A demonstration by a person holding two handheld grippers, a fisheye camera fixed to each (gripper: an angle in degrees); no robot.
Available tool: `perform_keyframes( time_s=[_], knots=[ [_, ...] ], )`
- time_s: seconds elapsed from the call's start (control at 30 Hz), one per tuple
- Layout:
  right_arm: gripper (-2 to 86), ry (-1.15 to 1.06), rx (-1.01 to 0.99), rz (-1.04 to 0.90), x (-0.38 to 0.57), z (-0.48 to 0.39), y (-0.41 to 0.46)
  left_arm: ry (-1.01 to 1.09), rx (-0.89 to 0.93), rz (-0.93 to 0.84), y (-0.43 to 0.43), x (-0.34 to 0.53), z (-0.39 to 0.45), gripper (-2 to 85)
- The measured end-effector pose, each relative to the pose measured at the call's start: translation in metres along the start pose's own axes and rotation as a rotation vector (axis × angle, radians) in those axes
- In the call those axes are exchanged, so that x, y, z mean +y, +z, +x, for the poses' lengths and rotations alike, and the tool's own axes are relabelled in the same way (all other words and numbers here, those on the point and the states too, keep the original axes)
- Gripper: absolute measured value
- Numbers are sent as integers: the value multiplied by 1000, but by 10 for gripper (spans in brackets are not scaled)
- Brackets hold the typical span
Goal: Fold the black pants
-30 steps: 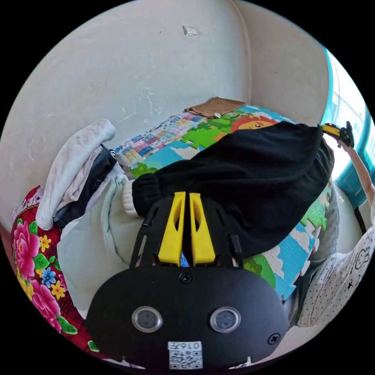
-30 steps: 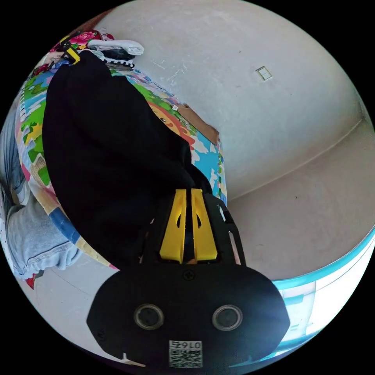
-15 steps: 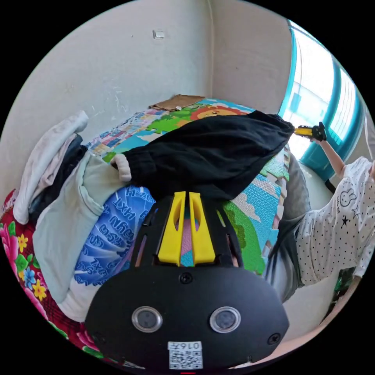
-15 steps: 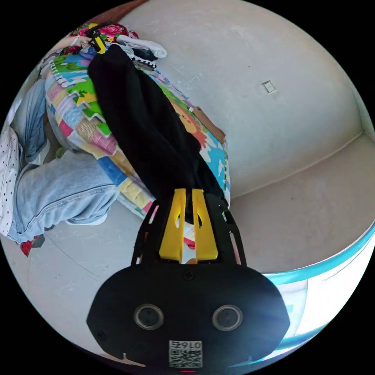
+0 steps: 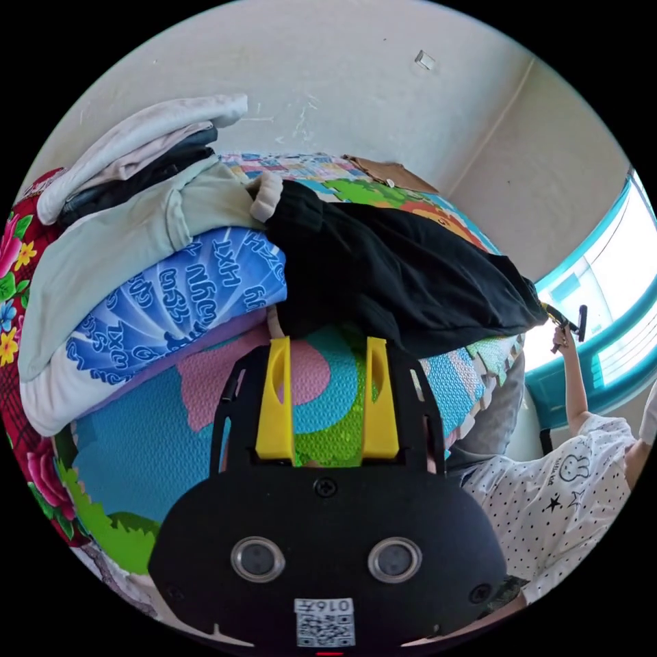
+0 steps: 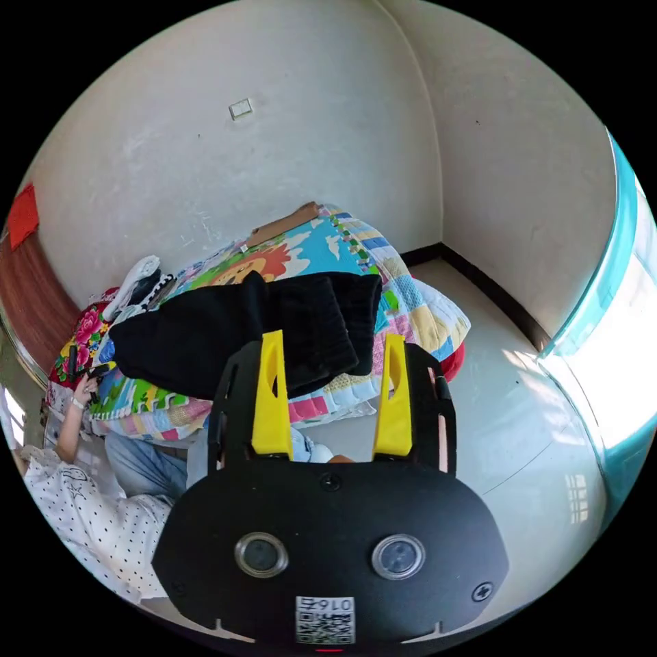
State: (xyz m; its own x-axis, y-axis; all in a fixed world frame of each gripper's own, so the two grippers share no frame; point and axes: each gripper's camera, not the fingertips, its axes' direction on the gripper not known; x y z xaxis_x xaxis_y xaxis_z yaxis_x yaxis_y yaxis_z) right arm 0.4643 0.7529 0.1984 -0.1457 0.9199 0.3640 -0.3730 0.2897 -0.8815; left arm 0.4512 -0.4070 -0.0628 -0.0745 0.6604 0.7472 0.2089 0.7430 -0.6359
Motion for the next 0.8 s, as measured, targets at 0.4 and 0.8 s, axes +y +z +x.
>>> perform_keyframes(
  time_s=[0.4, 0.8],
  knots=[
    [97, -146, 258, -67, -2, -56, 89, -157, 44, 70, 28, 11, -6, 124],
    [92, -371, 544, 28, -96, -163, 135, -139, -306, 229, 27, 83, 59, -9]
  ],
)
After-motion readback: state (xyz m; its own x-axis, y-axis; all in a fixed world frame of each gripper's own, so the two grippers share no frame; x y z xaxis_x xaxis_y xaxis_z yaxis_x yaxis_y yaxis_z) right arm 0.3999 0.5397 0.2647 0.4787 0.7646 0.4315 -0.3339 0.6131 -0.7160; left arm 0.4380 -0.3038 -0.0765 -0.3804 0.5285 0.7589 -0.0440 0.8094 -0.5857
